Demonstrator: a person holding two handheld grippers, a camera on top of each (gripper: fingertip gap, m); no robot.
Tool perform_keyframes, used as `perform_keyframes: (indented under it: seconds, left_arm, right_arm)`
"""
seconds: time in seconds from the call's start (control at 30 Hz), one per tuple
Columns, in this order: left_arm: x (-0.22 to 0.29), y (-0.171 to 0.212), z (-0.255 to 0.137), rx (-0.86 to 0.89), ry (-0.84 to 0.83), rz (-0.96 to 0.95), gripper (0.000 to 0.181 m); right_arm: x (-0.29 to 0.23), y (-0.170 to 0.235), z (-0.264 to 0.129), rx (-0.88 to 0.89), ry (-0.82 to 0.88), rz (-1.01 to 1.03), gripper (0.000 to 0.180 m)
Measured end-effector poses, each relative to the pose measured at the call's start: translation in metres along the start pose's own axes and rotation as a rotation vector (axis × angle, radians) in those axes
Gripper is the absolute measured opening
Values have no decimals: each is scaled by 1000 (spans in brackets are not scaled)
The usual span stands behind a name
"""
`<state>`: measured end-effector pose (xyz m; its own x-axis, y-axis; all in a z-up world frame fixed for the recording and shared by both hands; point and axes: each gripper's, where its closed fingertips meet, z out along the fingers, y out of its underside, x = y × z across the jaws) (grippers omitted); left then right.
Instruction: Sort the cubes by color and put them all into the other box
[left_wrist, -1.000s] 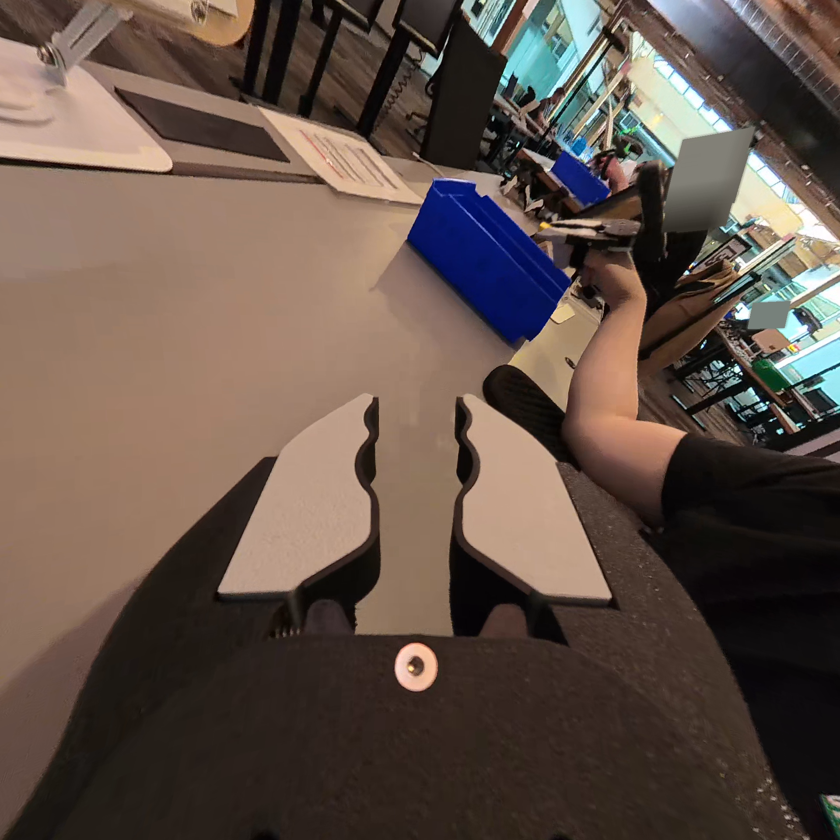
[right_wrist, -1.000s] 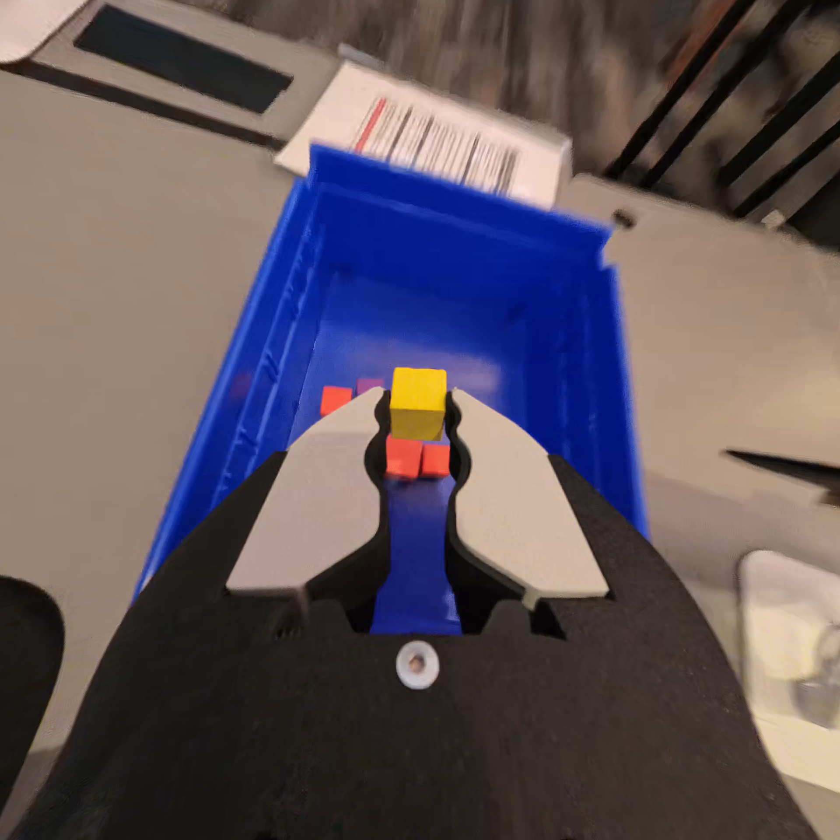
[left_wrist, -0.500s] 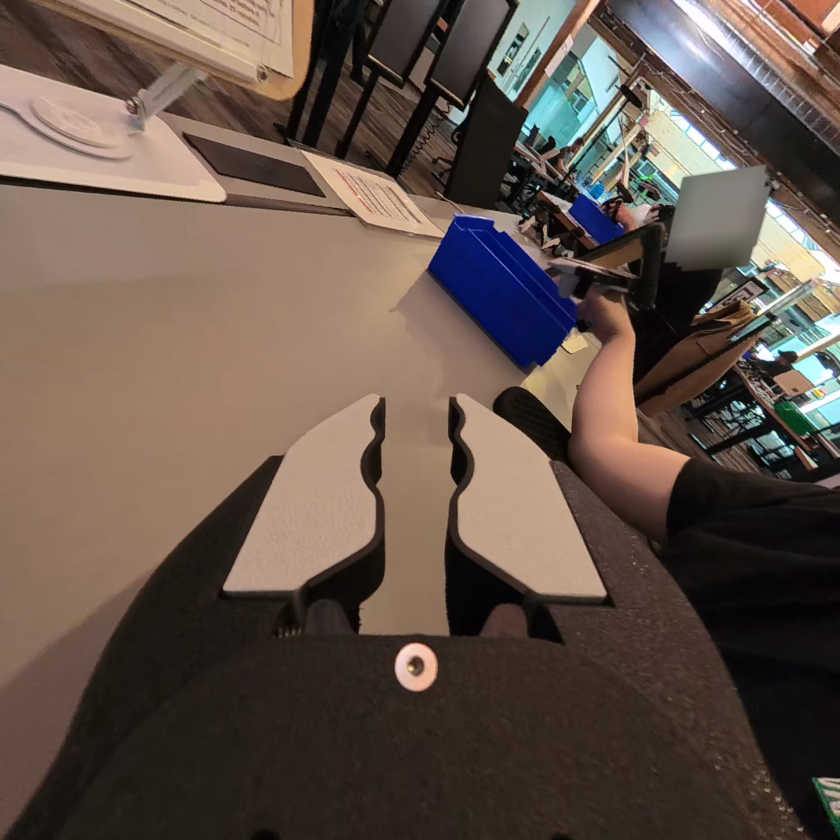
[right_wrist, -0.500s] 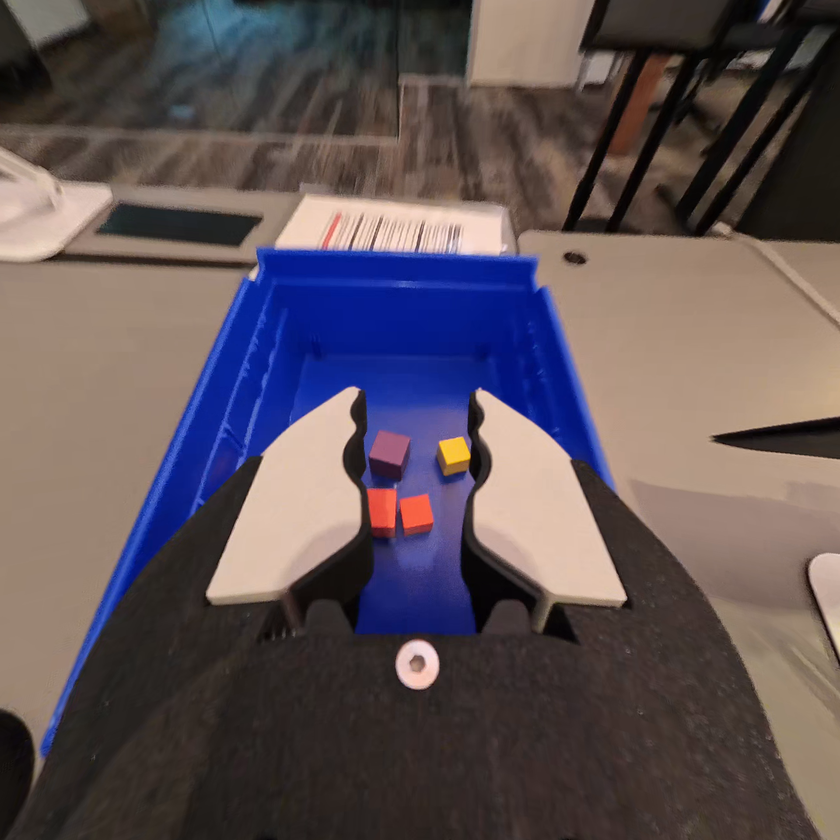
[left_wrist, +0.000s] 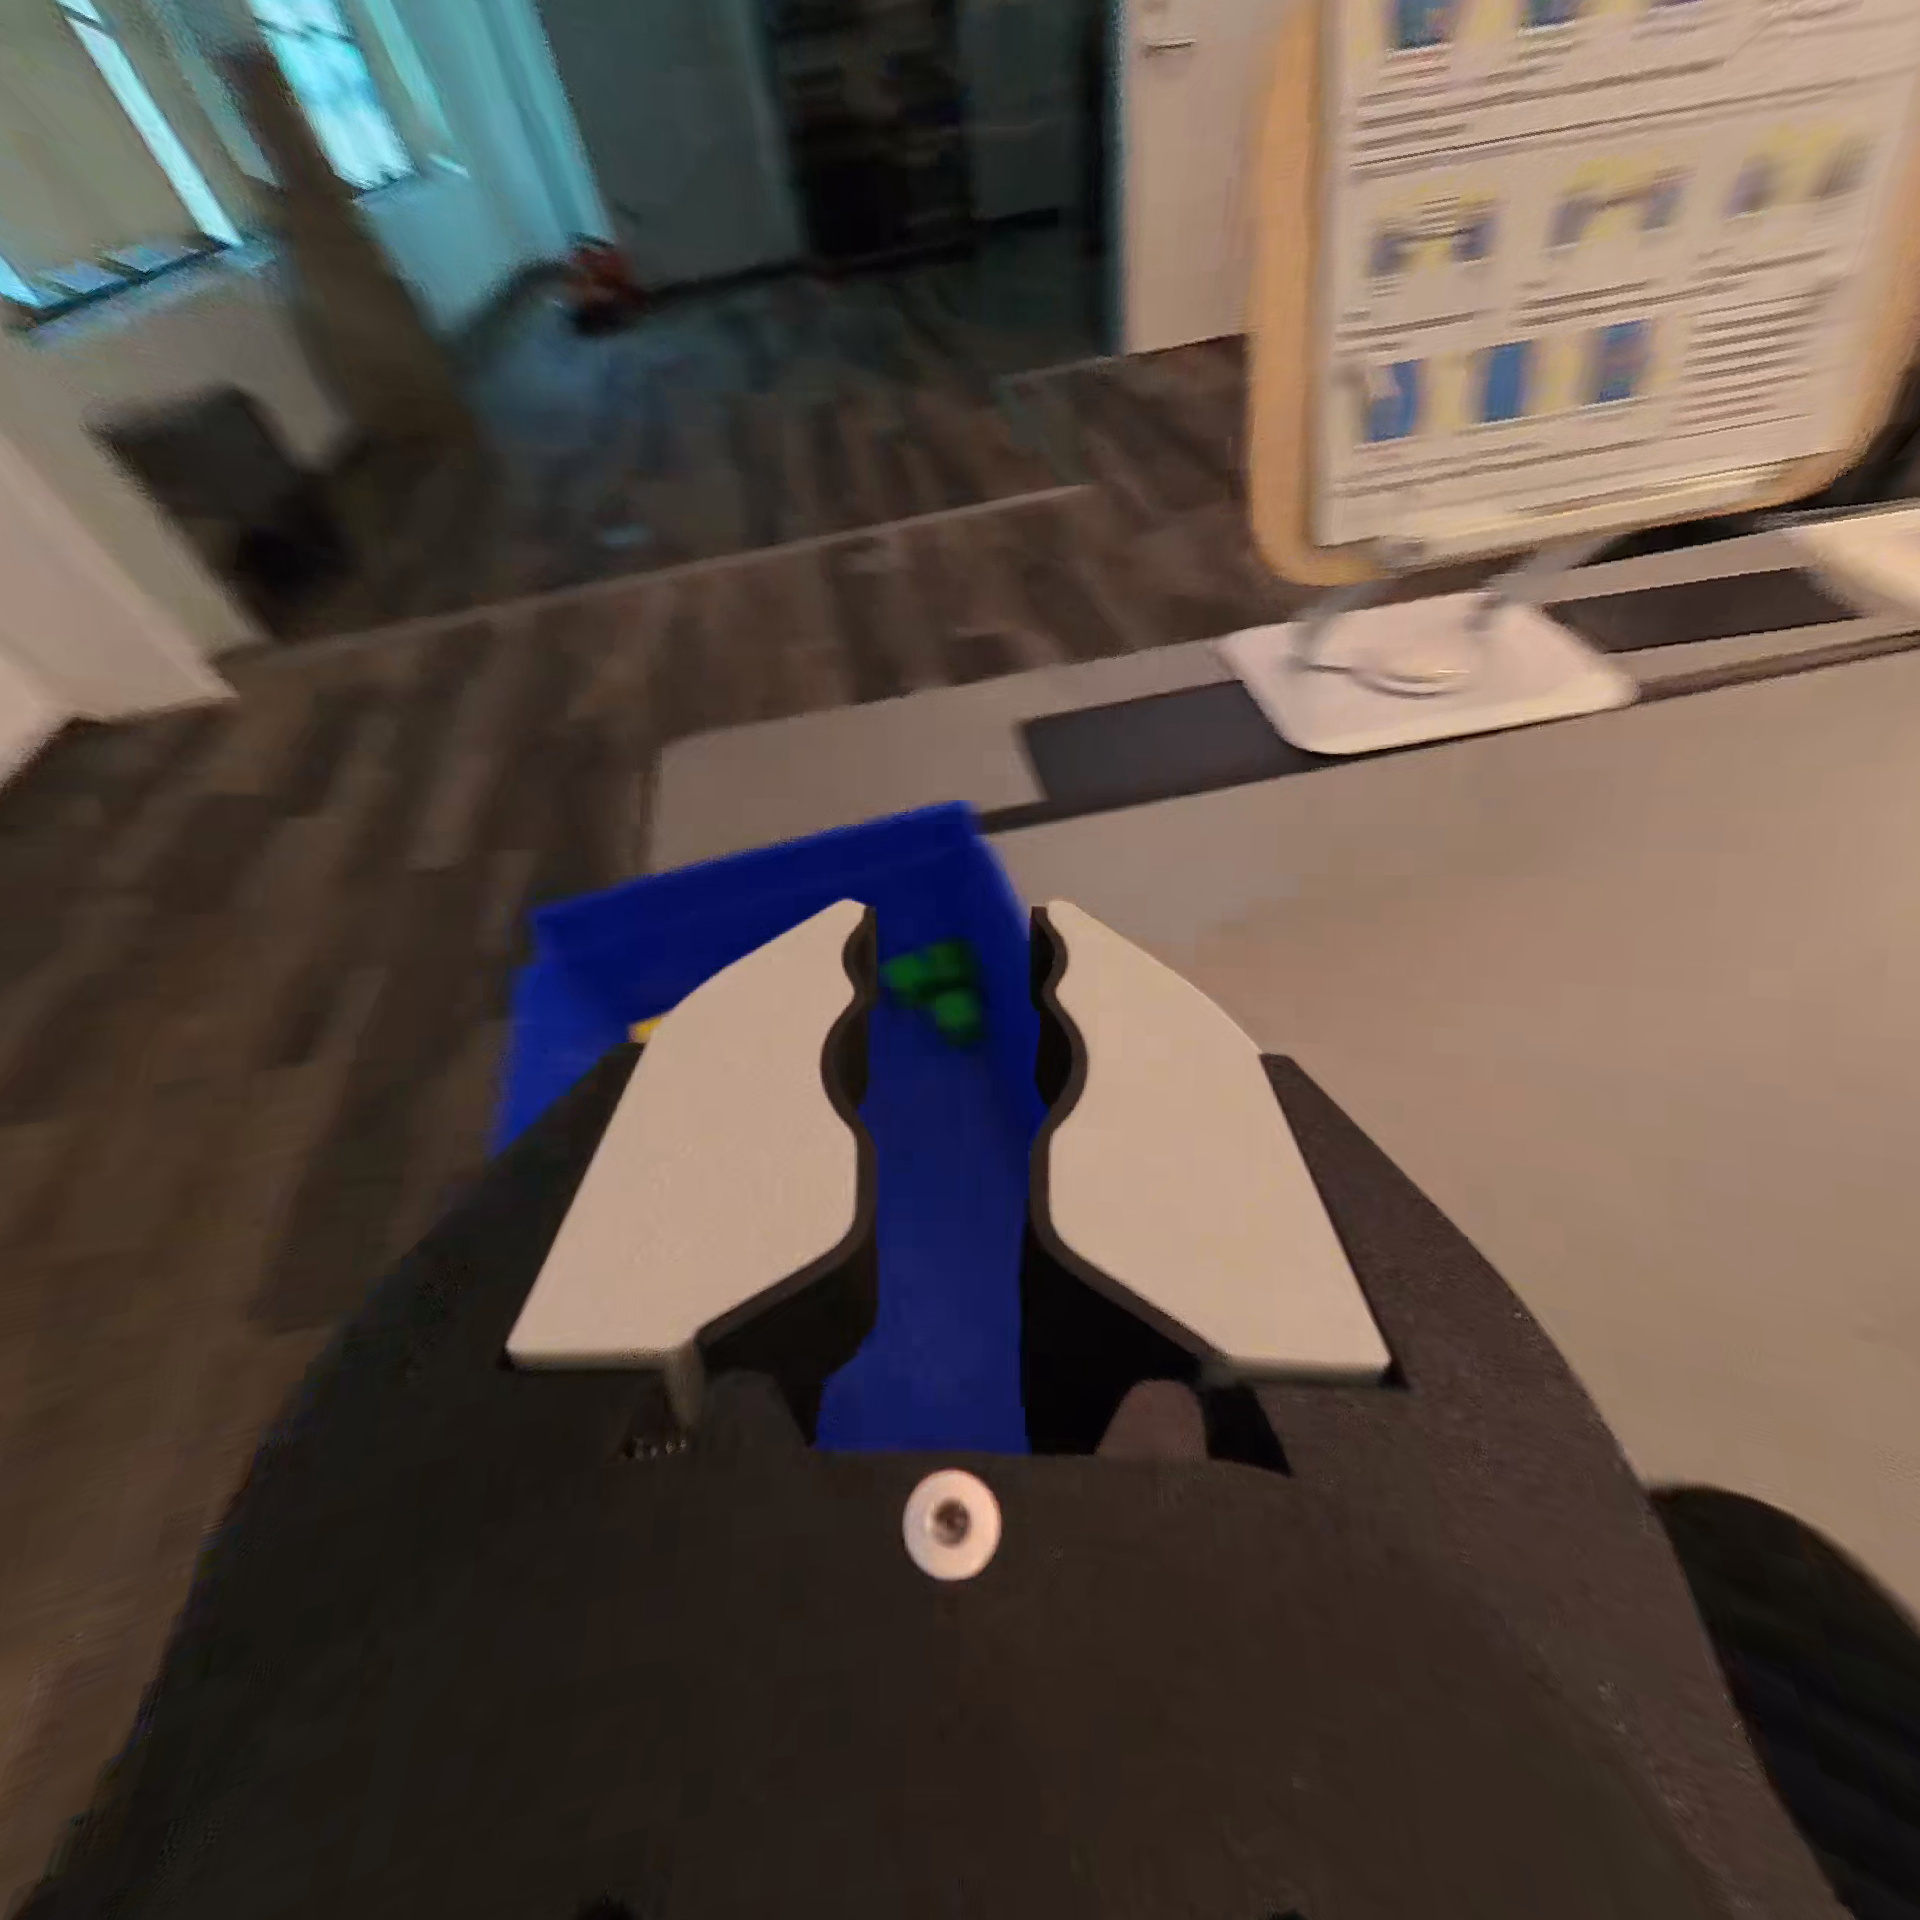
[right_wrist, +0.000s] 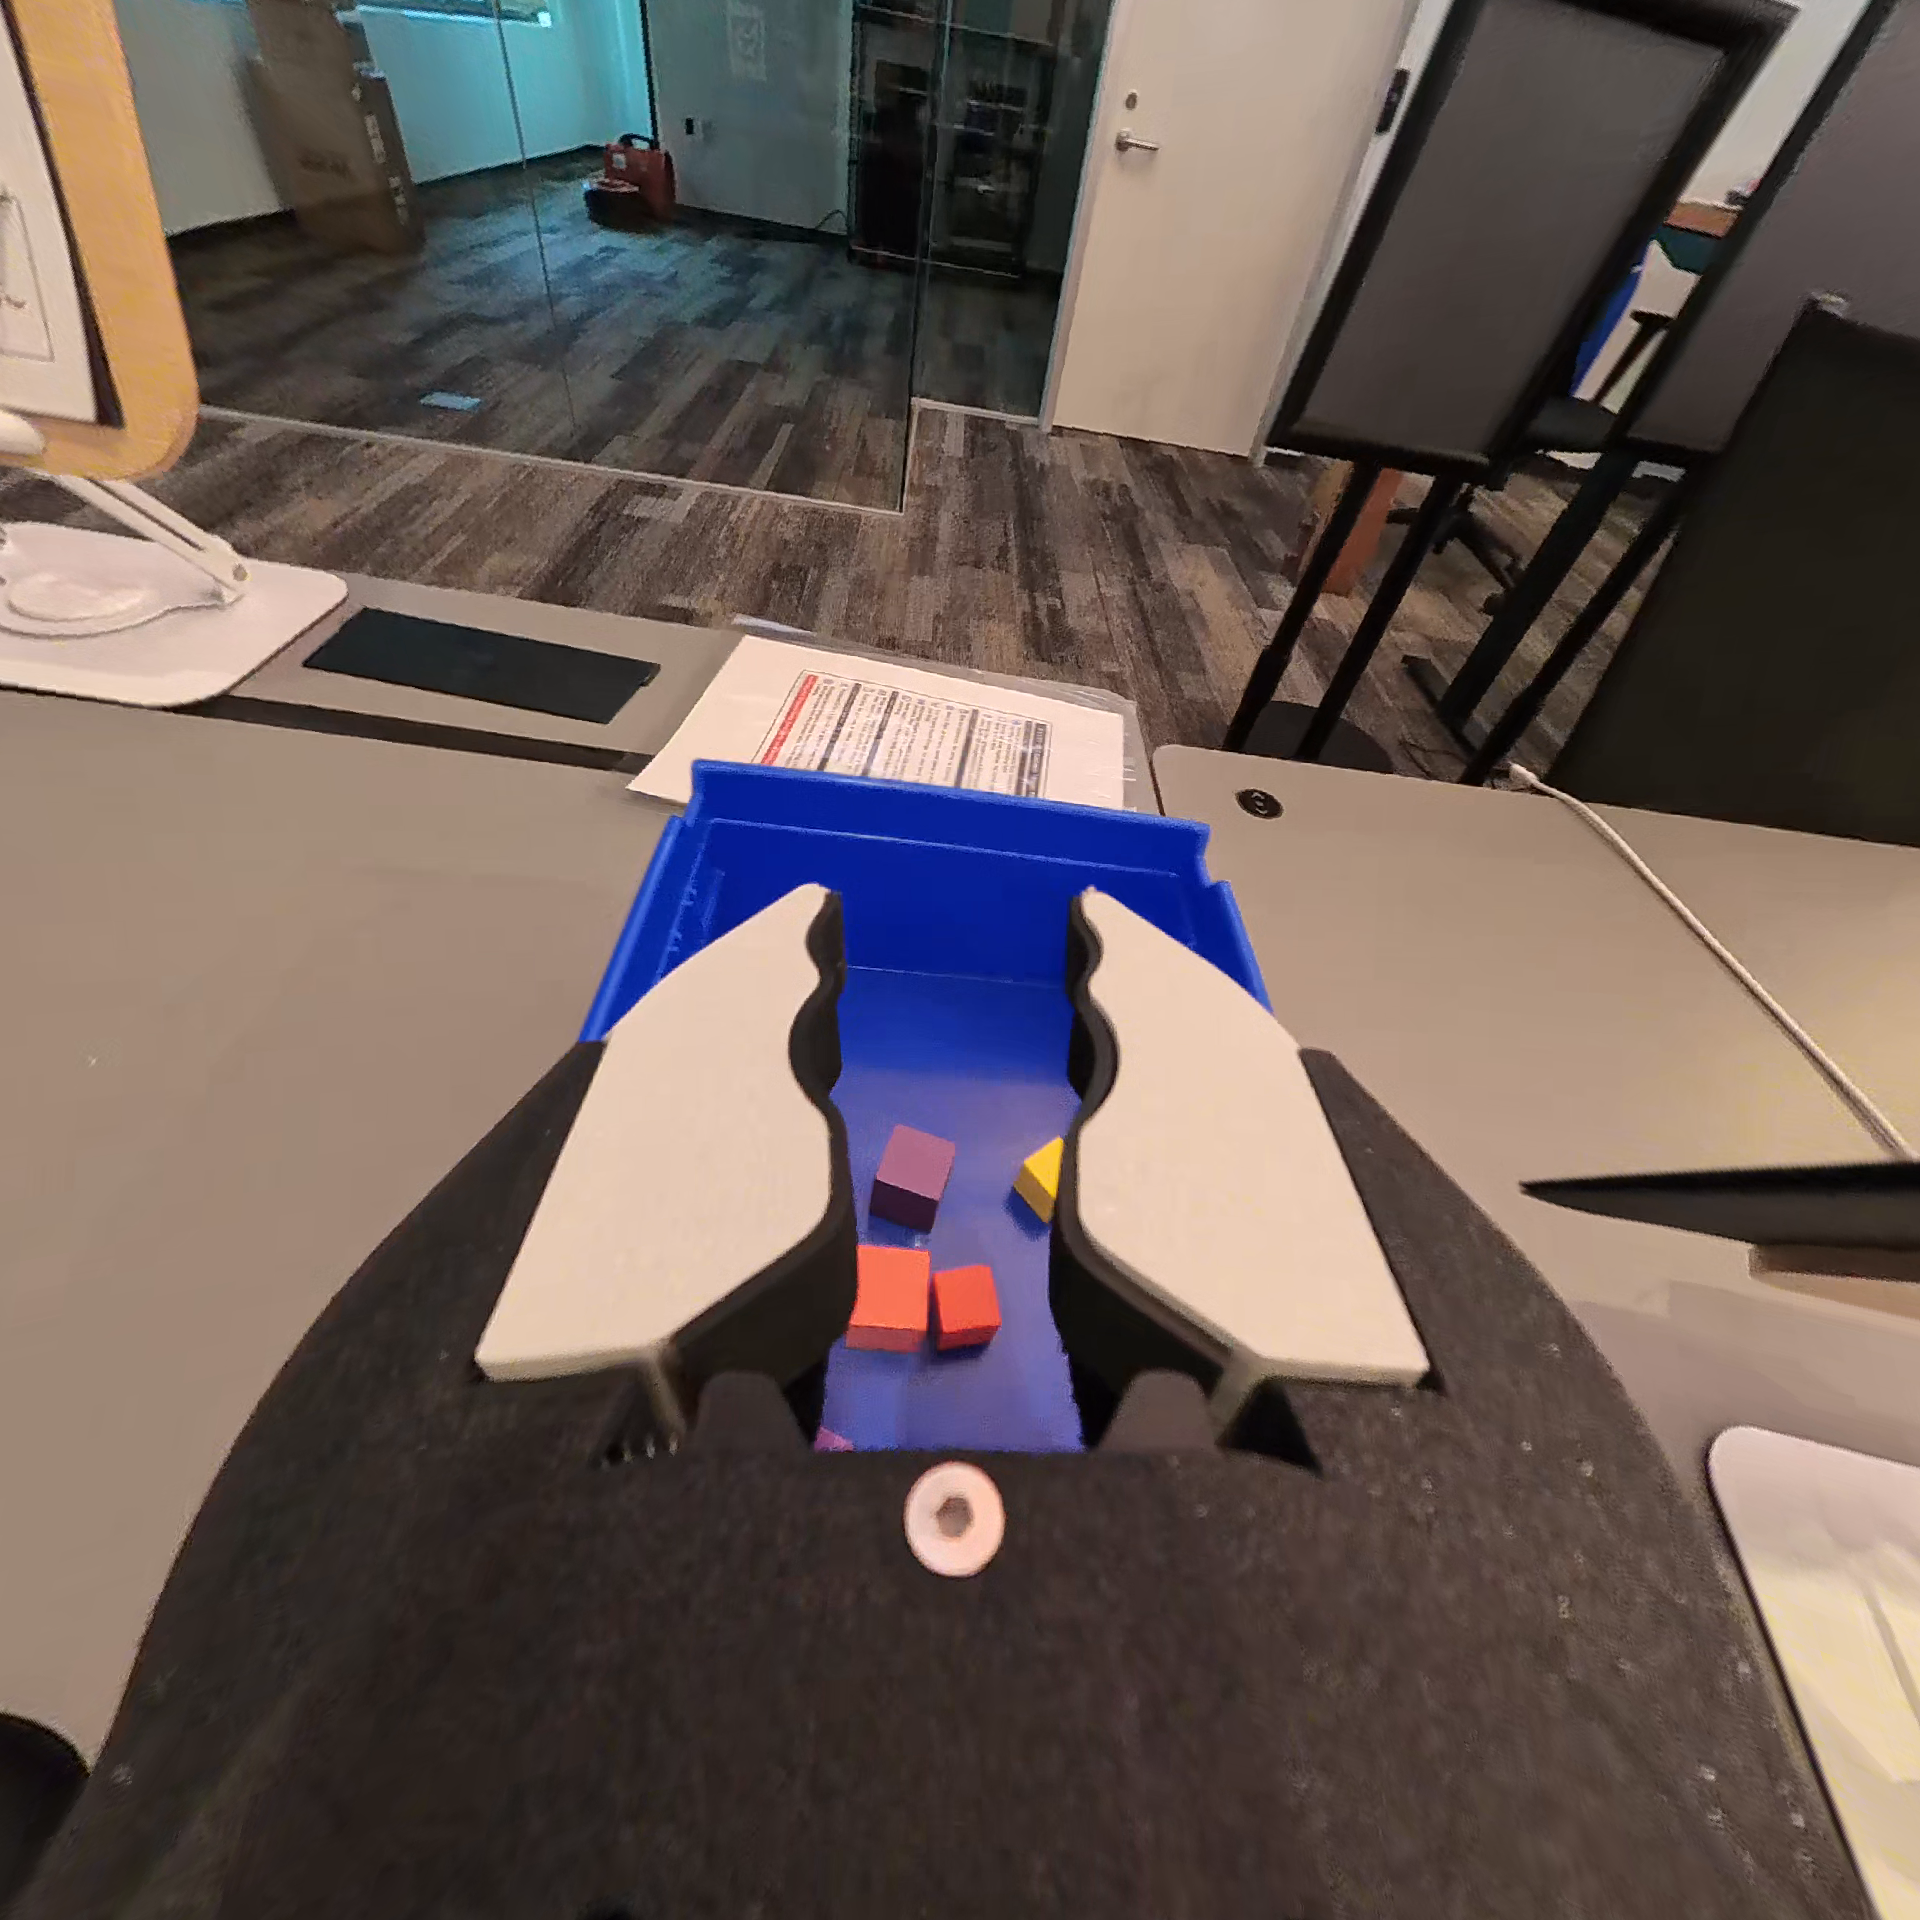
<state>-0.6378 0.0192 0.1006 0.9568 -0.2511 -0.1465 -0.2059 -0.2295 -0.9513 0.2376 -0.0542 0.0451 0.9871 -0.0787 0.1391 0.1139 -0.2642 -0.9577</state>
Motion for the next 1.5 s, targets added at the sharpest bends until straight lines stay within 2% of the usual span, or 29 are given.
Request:
perform_keyframes:
  seconds: [0.1,0.3,0.4,0.5,0.63,0.73,0.8,0.93,1.03,1.27,1.43,1.5]
  left_arm:
    - [-32,24,31,-83,-32,104,23]
    - [-46,103,104,-398,50,377,34]
    - [-41,124,132,-488,136,357,39]
    - [-62,141,156,-598,47,410,37]
    - [-85,160,182,-729,-66,280,31]
    - [-88,164,197,-762,-61,229,30]
    - [-85,167,203,-788,-21,264,29]
    - [-95,178,203,-901,-7,503,30]
    - [-91,181,204,-915,55,628,30]
    - [-90,189,208,-934,113,538,32]
    - [-104,194,206,-964,83,583,32]
    - [-106,192,208,-942,62,549,26]
  right_arm:
    - [-11,-2,5,-25,-7,-58,40]
    - [-30,-3,11,-61,-38,-123,41]
    - [-34,-1,12,-81,-40,-151,41]
    - [-34,-1,12,-90,-31,-163,41]
    - [-33,-3,13,-93,-25,-165,41]
    - [-36,-1,15,-109,-38,-177,41]
    - [-40,1,18,-123,-55,-187,41]
    - [-47,2,22,-141,-78,-207,41]
    - [-52,0,25,-148,-87,-226,41]
    - [-64,2,29,-194,-109,-287,40]
    - [-70,3,33,-214,-121,-310,40]
    - [-73,6,35,-236,-126,-319,39]
